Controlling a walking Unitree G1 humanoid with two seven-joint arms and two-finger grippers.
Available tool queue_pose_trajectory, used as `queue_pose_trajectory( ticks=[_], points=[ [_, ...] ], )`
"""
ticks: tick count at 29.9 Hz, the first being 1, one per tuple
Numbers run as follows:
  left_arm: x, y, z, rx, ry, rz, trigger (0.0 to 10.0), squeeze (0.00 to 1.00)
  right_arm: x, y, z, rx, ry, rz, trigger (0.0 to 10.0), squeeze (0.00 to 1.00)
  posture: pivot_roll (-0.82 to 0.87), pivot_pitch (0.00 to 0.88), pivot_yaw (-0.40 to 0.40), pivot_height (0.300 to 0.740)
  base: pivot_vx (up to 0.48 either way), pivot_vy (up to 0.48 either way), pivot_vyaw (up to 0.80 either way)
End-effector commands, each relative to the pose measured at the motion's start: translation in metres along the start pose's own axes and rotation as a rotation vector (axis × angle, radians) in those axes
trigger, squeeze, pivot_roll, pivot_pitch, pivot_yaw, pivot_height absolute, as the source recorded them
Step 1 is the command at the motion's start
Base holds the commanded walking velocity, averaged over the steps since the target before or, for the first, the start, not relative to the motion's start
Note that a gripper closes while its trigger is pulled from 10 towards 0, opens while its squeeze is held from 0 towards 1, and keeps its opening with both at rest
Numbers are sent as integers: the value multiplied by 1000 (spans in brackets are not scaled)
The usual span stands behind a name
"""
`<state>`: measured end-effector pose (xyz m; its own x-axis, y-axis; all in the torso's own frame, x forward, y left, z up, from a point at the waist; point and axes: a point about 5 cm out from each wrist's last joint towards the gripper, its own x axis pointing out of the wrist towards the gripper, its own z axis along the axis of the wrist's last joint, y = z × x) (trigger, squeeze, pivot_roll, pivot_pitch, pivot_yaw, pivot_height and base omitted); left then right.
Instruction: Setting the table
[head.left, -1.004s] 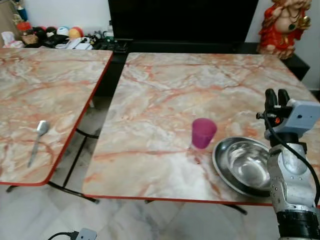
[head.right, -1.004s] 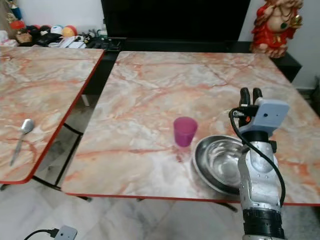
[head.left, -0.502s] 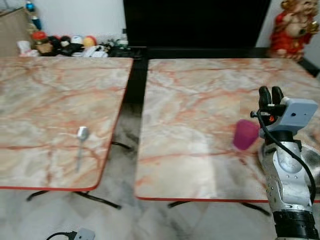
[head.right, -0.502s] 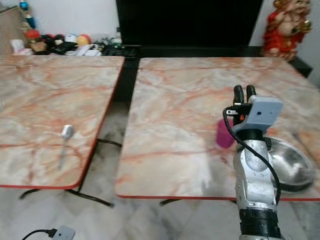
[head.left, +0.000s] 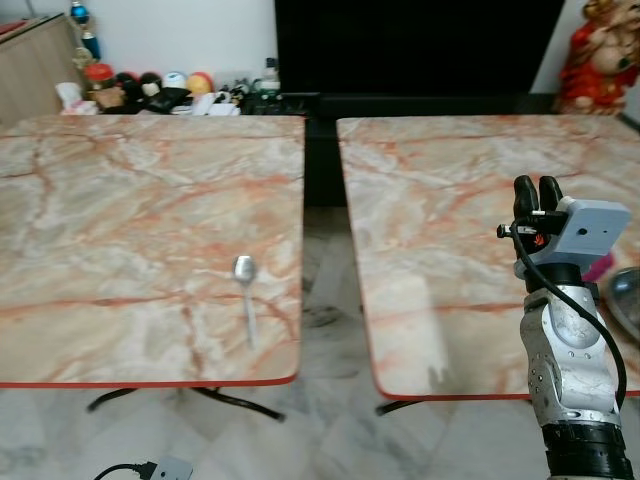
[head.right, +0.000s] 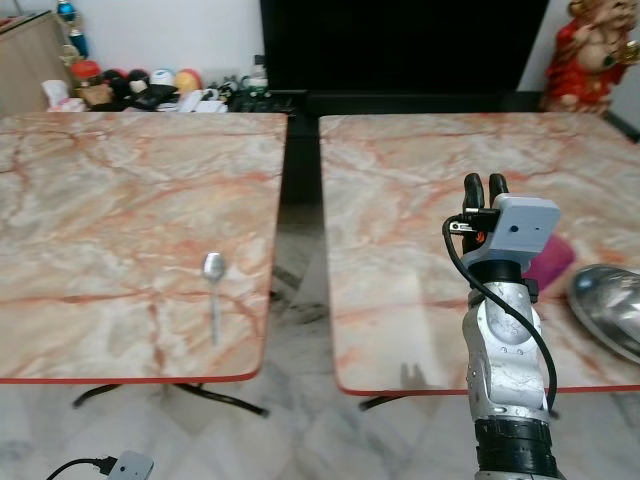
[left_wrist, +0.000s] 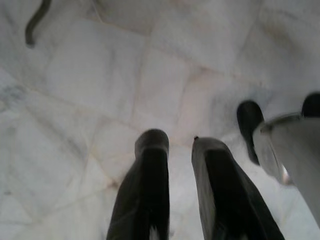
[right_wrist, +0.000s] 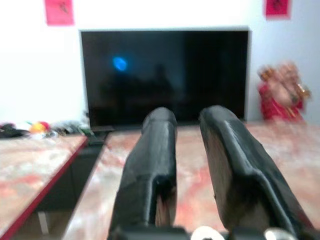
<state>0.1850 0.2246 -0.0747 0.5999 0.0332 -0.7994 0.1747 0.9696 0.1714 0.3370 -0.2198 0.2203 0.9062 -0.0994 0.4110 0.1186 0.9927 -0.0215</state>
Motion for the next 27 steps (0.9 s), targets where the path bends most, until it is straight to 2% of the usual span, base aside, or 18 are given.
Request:
queue_pose_trajectory(
  ticks=[1, 20, 27],
  points=[
    [-1, 4, -3, -20, 14, 12, 10000, 0, 3, 1, 5, -5, -16, 5, 10000, 0, -8, 109, 24, 740, 0, 480, 0],
    [-1, 6, -4, -30, 16, 19, 10000, 0, 3, 3, 1, -6, 5, 6, 10000, 0, -1, 130, 23, 740, 0, 478, 0],
    [-2, 5, -3, -30, 0, 16, 10000, 0, 2, 3, -2, -9, 19, 8, 10000, 0, -1, 132, 24, 740, 0, 0, 0]
  ],
)
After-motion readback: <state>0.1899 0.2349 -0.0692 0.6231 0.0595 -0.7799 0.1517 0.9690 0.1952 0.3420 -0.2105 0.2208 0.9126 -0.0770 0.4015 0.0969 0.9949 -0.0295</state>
